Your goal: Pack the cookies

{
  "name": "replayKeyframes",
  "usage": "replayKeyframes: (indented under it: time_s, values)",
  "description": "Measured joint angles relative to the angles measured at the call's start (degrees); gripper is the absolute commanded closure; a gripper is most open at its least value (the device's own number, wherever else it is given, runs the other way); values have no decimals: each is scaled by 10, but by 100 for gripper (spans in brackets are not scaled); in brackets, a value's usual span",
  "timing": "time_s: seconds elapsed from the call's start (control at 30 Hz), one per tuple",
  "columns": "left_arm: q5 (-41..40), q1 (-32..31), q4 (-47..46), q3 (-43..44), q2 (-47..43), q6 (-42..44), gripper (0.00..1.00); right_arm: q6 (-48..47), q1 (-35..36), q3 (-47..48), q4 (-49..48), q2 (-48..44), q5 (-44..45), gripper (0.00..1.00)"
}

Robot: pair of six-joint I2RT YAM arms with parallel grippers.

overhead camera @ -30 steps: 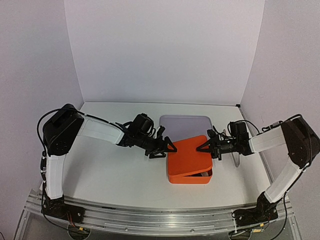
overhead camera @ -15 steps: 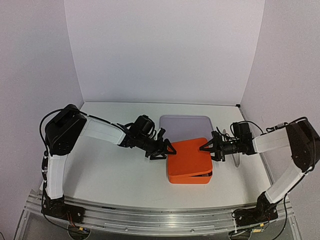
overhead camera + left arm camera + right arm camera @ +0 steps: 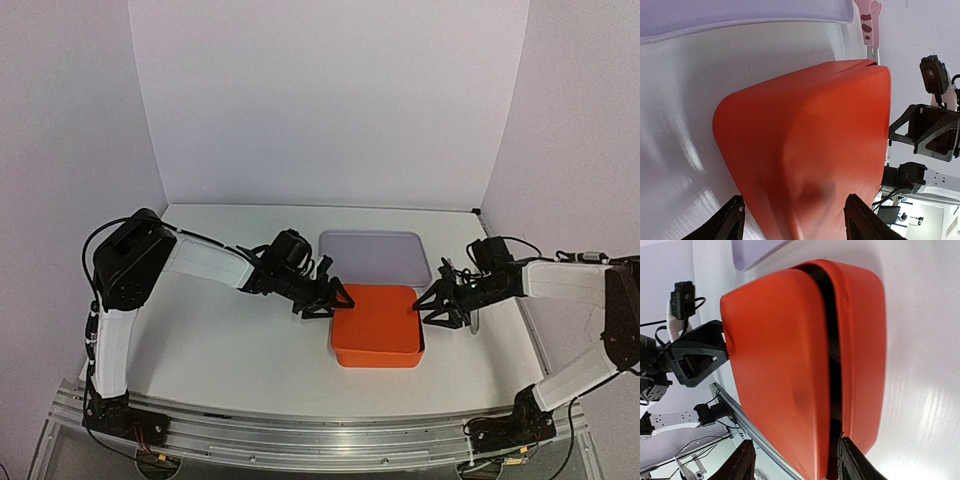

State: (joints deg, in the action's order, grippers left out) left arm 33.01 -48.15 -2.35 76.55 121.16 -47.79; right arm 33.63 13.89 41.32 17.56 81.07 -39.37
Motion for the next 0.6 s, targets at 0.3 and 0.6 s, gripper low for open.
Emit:
replayKeyframes:
  time_s: [0.3,0.6]
  values:
    - [-3,-7,7,6,0,-2,32,-34,0,19,84,-25,78,43]
    - [-24,-18,52,37,0,-4,31,-43,0,35,99,0,77,43]
